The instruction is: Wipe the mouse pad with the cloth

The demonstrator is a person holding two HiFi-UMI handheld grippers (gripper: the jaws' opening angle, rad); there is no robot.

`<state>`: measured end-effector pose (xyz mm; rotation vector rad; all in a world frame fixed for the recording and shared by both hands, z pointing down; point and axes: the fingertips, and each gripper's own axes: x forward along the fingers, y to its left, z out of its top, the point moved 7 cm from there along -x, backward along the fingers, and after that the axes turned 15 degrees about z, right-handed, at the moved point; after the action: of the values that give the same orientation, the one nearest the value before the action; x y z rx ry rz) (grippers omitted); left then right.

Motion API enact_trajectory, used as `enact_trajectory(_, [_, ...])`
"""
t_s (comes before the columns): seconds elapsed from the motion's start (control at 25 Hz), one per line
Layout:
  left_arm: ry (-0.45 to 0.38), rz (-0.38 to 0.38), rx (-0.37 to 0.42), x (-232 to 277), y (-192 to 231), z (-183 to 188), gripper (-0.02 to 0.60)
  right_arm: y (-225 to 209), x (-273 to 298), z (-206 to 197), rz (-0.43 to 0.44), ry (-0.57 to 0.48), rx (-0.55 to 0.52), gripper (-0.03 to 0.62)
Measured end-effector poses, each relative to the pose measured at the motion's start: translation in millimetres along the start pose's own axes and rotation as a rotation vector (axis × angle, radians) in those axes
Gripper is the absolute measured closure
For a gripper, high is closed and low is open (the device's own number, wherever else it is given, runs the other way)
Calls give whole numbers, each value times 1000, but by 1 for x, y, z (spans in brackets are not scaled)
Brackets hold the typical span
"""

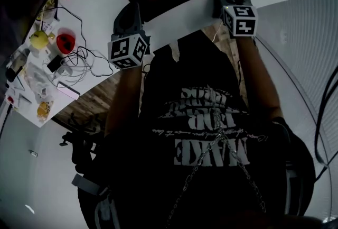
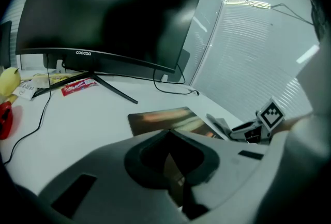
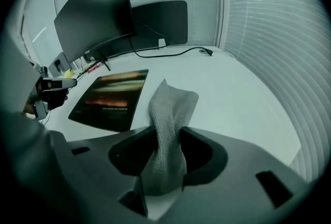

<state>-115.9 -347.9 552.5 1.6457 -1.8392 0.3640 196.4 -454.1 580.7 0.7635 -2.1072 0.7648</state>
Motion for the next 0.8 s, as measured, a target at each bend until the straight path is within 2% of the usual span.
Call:
enact_trajectory(0.08, [-2, 11, -19, 2, 2, -2, 577, -1, 4, 1, -5, 12, -25, 467])
enact_trajectory(0.16, [-4, 19, -40, 1, 3, -3, 577, 2, 7, 4, 8, 17, -31, 558])
enact_trajectory(0.24, [-15, 27, -58, -4, 6, -2, 577, 9, 8, 13, 42, -10, -25, 565])
enact_trajectory(0.32, [-31, 42, -73, -12, 12, 3, 577, 22, 6, 35, 88, -83, -49, 565])
enact_trajectory(0.44, [-50, 89, -102, -29, 30, 4, 577, 63, 18, 77, 208, -161, -123, 565])
enact_trajectory(0.6, [-54, 165, -134, -56, 59, -2, 577, 142, 77, 111, 394, -115, -266, 565])
enact_trajectory(0.68, [-56, 199, -140, -67, 71, -3, 577, 178, 107, 121, 455, -75, -312, 565])
enact_trajectory(0.8, [-43, 232, -153, -79, 85, -9, 577, 212, 139, 124, 505, -23, -319, 566])
